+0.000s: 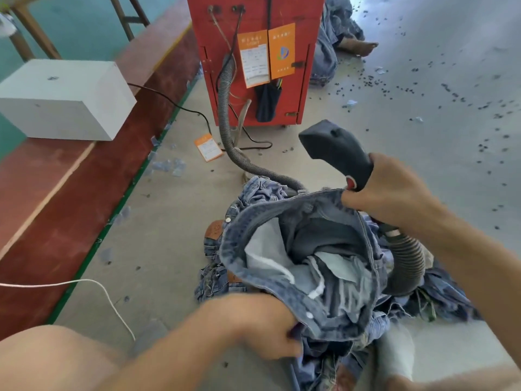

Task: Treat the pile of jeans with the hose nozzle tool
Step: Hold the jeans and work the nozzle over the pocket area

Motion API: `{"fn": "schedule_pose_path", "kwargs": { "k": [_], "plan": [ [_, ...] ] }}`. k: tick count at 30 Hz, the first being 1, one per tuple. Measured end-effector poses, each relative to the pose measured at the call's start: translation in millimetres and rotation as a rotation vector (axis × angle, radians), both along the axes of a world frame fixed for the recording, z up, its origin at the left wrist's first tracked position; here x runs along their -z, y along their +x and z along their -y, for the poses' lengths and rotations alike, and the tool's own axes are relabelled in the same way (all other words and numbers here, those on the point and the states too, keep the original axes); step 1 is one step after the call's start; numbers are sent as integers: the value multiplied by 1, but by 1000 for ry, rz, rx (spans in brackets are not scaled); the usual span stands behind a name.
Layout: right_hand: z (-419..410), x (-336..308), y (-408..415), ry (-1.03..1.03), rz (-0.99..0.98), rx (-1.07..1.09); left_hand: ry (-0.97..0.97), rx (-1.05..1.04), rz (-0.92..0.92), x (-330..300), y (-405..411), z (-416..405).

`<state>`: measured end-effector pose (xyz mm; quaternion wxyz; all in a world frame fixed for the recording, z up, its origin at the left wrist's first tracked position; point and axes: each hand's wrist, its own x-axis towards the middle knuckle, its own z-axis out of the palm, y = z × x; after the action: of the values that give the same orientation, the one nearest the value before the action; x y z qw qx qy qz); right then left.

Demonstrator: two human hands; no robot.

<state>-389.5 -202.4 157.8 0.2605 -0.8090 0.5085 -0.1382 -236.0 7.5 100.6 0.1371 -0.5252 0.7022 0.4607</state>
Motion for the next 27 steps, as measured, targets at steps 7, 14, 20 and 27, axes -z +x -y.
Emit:
{"fn": "schedule_pose_path", "kwargs": {
  "k": [7,14,20,27],
  "plan": [
    [-1,-11,-8,286,125,-117,-319,-597,239,-23,103,29],
    [2,-7,-7,423,198,-161,-493,-736,-315,7,64,65],
    [19,-11,-19,468,175,-130,-75,-879,-765,-5,66,60],
    [27,-7,-23,523,177,-167,-45,-990,-760,-8,67,67]
  ]
}}
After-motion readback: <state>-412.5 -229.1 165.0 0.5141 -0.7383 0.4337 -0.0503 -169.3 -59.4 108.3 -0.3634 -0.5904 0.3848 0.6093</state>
